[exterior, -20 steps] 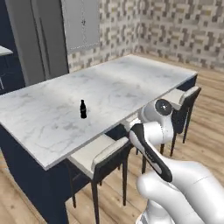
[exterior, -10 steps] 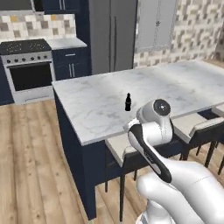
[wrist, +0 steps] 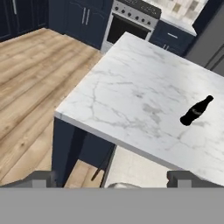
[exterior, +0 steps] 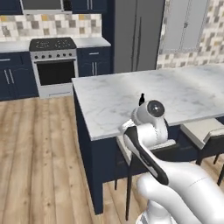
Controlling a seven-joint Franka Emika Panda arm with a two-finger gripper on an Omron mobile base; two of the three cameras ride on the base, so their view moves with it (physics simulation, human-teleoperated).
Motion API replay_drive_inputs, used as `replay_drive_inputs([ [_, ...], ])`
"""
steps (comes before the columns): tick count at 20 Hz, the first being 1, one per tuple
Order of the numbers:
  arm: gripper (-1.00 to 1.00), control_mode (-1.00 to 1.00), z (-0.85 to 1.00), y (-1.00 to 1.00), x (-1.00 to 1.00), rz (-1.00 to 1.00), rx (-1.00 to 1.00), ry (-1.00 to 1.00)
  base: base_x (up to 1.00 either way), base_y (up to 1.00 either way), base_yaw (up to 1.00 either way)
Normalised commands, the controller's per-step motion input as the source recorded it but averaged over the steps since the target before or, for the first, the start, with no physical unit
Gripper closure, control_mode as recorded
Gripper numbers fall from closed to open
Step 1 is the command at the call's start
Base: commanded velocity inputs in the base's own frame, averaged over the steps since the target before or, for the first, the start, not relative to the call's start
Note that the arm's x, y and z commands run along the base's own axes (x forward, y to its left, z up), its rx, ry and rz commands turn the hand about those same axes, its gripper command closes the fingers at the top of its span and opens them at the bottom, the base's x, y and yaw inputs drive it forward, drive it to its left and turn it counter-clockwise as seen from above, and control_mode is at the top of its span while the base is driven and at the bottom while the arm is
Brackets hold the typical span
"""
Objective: Place the large bottle from the dining counter next to the other large bottle outside the sink, and place the small bottle from the dining counter next to the other small bottle inside the sink.
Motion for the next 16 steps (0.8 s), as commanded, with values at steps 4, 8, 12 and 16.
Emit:
replay_drive_inputs([
  [4,-1.00,1.00,0.00,0.00,0.00,0.00,0.00,0.00,-0.14,-0.64,0.12],
  [8,-1.00,1.00,0.00,0.00,0.00,0.00,0.00,0.00,-0.08,-0.65,0.08],
  [12,-1.00,1.00,0.00,0.00,0.00,0.00,0.00,0.00,0.00,-0.37,0.04],
  [16,-1.00,1.00,0.00,0.00,0.00,0.00,0.00,0.00,0.00,-0.23,0.01],
])
